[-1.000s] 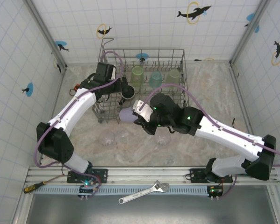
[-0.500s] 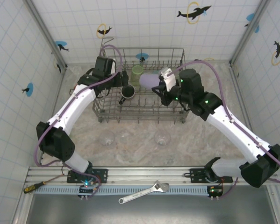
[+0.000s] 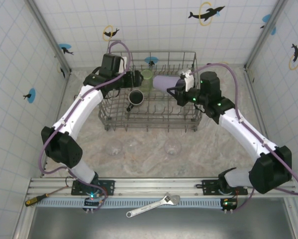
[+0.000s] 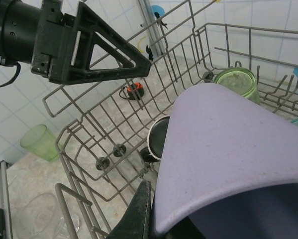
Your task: Load the cups into the dish rack
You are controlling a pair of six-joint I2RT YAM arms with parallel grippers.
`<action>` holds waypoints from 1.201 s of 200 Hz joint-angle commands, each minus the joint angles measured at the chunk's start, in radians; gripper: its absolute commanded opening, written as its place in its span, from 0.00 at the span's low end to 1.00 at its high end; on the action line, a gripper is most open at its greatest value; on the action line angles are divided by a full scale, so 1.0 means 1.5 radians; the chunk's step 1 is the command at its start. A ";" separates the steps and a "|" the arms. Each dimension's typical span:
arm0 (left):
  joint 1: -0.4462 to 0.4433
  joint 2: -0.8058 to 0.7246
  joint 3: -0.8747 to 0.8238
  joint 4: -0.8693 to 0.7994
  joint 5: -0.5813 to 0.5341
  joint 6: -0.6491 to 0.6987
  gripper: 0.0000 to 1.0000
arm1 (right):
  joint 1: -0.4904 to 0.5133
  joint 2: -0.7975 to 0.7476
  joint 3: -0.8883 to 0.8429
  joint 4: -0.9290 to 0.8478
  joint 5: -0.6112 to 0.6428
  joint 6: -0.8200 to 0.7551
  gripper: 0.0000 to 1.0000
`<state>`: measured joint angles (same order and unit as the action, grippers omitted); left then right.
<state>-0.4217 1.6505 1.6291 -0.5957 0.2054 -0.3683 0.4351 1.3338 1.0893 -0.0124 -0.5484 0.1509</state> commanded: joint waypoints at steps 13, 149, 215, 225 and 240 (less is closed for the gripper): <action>0.007 0.023 0.006 0.061 0.127 -0.031 0.98 | -0.054 0.029 -0.038 0.204 -0.140 0.128 0.00; 0.047 0.053 -0.126 0.457 0.482 -0.255 0.98 | -0.093 0.138 -0.071 0.575 -0.263 0.380 0.00; 0.053 0.071 -0.141 0.544 0.513 -0.322 0.97 | -0.083 0.154 -0.067 0.649 -0.282 0.428 0.00; 0.053 0.071 -0.143 0.547 0.515 -0.324 0.98 | -0.079 0.157 -0.065 0.651 -0.283 0.428 0.00; 0.053 0.070 -0.148 0.562 0.518 -0.336 0.98 | -0.073 0.165 -0.062 0.658 -0.286 0.430 0.00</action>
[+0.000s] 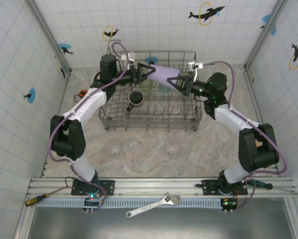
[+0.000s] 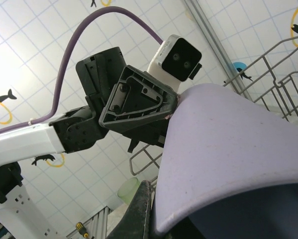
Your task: Load the cups into the dish rack
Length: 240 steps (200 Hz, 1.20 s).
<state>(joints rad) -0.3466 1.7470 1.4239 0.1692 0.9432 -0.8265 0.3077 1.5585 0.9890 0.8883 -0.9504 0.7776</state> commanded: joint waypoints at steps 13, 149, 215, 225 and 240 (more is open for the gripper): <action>0.003 0.003 -0.019 0.074 0.032 -0.049 0.98 | 0.017 0.022 0.009 0.067 -0.020 0.018 0.00; 0.003 -0.020 -0.068 0.144 0.073 -0.089 0.33 | 0.028 0.096 0.041 0.205 -0.037 0.135 0.32; 0.011 -0.026 -0.057 0.053 0.022 -0.042 0.00 | 0.015 0.023 0.023 -0.042 -0.013 -0.019 0.81; 0.012 -0.027 -0.048 0.033 0.011 -0.031 0.00 | 0.016 0.005 0.020 -0.108 0.003 -0.063 0.99; 0.012 -0.028 -0.030 -0.002 -0.011 -0.013 0.00 | 0.016 -0.022 0.020 -0.193 0.031 -0.116 1.00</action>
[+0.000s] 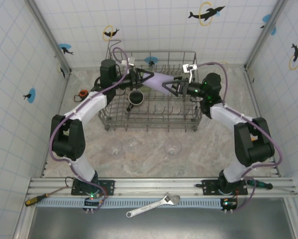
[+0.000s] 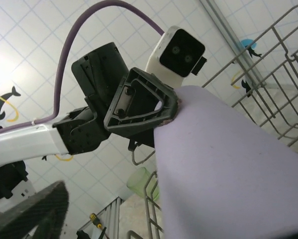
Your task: Load the cups into the dish rack
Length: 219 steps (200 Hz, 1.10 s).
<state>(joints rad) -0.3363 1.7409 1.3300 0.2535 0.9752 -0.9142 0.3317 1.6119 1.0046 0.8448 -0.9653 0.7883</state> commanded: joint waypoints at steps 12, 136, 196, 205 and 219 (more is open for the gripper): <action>0.005 -0.023 0.049 -0.090 -0.050 0.065 0.00 | -0.001 -0.076 0.010 -0.213 0.063 -0.146 1.00; -0.041 0.013 0.261 -0.401 -0.313 0.247 0.00 | 0.016 -0.279 -0.050 -0.571 0.438 -0.317 1.00; -0.116 0.081 0.393 -0.559 -0.488 0.346 0.00 | 0.016 -0.365 -0.100 -0.614 0.513 -0.330 1.00; -0.126 0.089 0.407 -0.574 -0.511 0.356 0.00 | 0.015 -0.375 -0.106 -0.621 0.521 -0.334 1.00; -0.139 0.099 0.420 -0.589 -0.538 0.369 0.00 | 0.014 -0.385 -0.112 -0.633 0.530 -0.340 1.00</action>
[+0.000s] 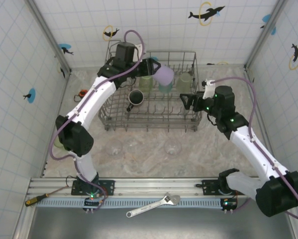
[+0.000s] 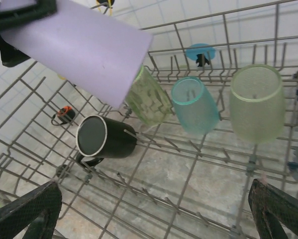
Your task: Load the cups into the dish rack
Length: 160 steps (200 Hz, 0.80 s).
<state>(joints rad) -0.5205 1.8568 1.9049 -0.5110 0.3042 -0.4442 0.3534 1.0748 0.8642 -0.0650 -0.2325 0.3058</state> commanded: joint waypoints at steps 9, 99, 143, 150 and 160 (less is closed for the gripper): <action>-0.023 0.026 0.044 -0.087 -0.109 0.062 0.00 | 0.000 -0.032 -0.021 -0.034 0.046 -0.021 1.00; -0.076 0.074 0.074 -0.146 -0.249 0.181 0.00 | 0.000 -0.084 -0.031 -0.069 0.051 0.001 1.00; -0.091 0.090 0.076 -0.139 -0.251 0.183 0.00 | 0.000 -0.088 -0.031 -0.063 0.050 0.003 1.00; -0.093 0.091 0.075 -0.138 -0.254 0.185 0.00 | 0.000 -0.088 -0.032 -0.062 0.050 0.003 1.00; -0.094 0.093 0.074 -0.138 -0.261 0.188 0.00 | 0.000 -0.089 -0.033 -0.062 0.049 0.005 1.00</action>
<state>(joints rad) -0.6598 1.9865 1.9850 -0.7052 -0.0456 -0.1982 0.3534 0.9596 0.8215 -0.1623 -0.1551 0.3027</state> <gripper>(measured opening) 0.658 0.995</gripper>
